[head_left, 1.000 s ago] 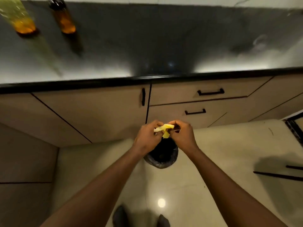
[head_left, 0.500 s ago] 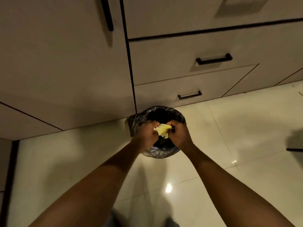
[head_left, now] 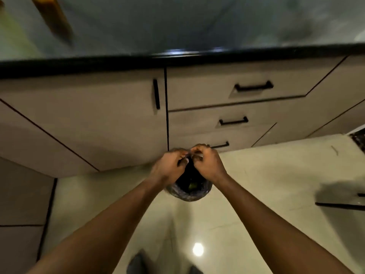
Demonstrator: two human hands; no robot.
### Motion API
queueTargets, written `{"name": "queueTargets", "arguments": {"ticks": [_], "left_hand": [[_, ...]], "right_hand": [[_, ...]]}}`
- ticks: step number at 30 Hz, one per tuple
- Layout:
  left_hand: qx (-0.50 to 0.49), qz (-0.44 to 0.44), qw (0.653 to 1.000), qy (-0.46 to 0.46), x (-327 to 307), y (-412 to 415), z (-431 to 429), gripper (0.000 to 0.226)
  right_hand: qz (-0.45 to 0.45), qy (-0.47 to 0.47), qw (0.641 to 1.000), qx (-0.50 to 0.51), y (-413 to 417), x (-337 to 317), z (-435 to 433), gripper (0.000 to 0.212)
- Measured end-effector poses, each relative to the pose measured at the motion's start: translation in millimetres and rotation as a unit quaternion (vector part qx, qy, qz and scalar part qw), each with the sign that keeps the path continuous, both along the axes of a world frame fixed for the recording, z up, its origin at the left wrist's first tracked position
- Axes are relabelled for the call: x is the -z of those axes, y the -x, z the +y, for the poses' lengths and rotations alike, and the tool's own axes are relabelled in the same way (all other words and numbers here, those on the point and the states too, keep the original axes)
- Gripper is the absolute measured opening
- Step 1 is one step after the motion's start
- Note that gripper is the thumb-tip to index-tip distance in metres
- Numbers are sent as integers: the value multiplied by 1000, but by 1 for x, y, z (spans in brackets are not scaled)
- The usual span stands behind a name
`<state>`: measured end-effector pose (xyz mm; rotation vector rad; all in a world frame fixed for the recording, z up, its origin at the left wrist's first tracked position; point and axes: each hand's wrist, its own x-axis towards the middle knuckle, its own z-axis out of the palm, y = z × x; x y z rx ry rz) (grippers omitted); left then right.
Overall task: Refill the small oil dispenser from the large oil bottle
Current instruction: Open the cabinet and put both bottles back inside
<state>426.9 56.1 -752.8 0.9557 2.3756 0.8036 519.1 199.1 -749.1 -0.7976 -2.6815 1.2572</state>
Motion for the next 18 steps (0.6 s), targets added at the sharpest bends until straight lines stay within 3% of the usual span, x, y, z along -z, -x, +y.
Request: {"name": "queueTargets", "arguments": {"ticks": [6,11,18], "left_hand": [[-13,168,986,-13,-186,11,-25,31],[-62,274,955,-94,-314,33,-48,36],[-130,352,920,-112,-456,58,-77,61]], "right_hand": [[64,-91,991,-72,34,-195,-15,23],[140,-130,975,-116,63,-330,-32,27],[247,-181,944,-125,93,-471,-53,40]]}}
